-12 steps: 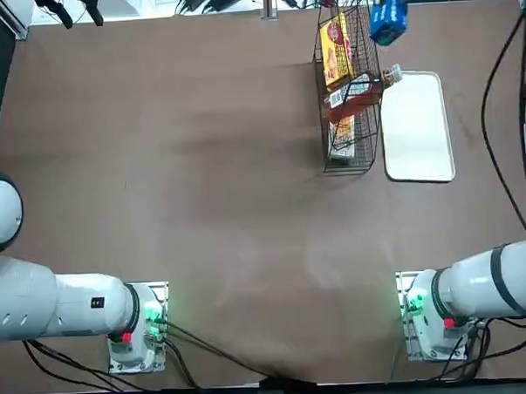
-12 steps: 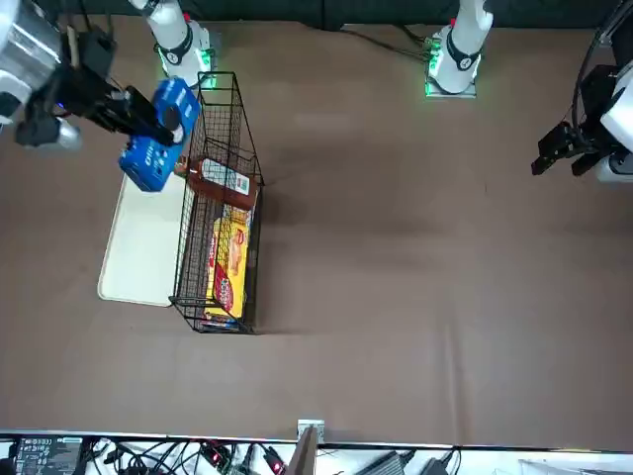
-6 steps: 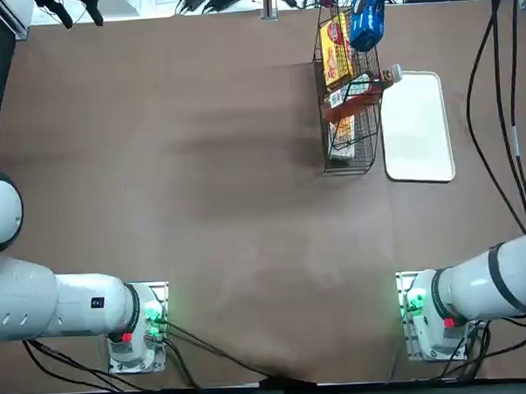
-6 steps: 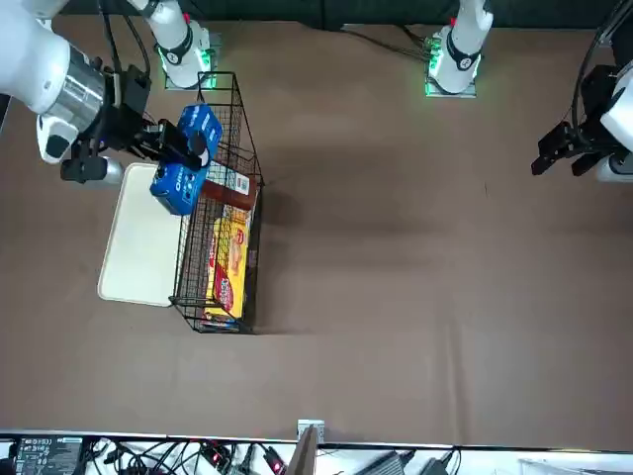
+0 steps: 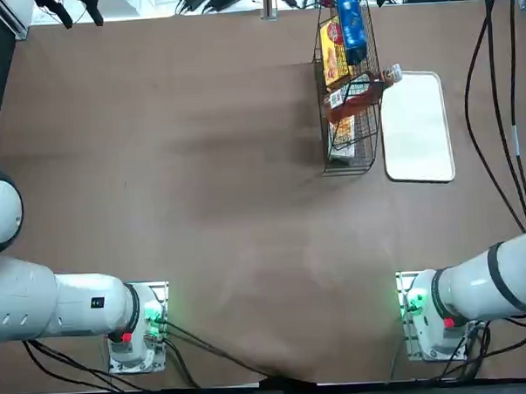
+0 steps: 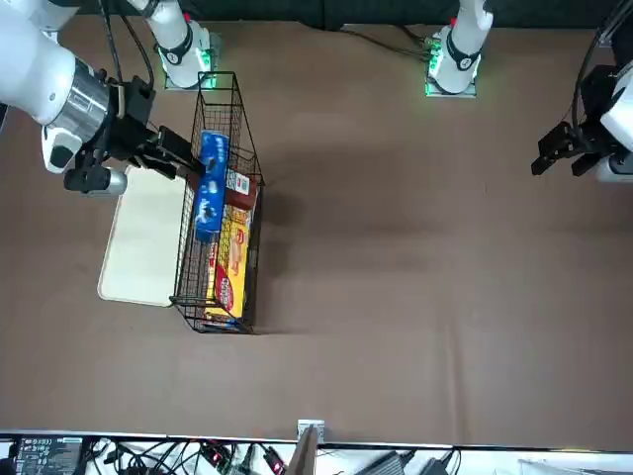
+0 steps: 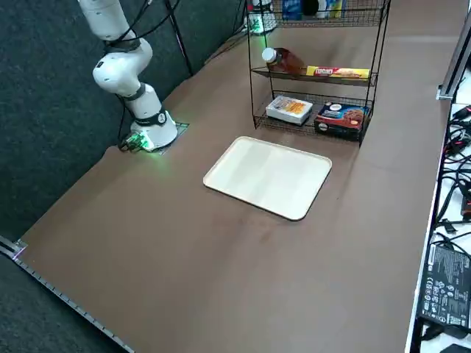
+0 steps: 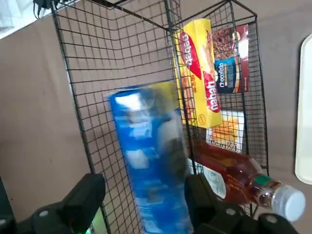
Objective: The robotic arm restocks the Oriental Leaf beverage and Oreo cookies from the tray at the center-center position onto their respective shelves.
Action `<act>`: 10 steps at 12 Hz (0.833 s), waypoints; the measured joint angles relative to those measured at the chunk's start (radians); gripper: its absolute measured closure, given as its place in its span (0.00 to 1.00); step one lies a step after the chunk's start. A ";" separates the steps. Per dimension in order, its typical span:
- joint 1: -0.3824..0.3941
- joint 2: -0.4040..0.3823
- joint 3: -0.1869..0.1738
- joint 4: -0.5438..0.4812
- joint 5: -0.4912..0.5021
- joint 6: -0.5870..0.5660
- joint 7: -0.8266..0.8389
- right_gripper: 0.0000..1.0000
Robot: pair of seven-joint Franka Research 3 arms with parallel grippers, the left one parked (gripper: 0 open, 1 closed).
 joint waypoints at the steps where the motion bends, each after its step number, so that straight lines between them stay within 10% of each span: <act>1: 0.002 0.001 0.000 0.003 -0.001 0.006 0.000 0.00; 10: -0.065 -0.016 -0.043 0.044 -0.303 -0.078 -0.177 0.00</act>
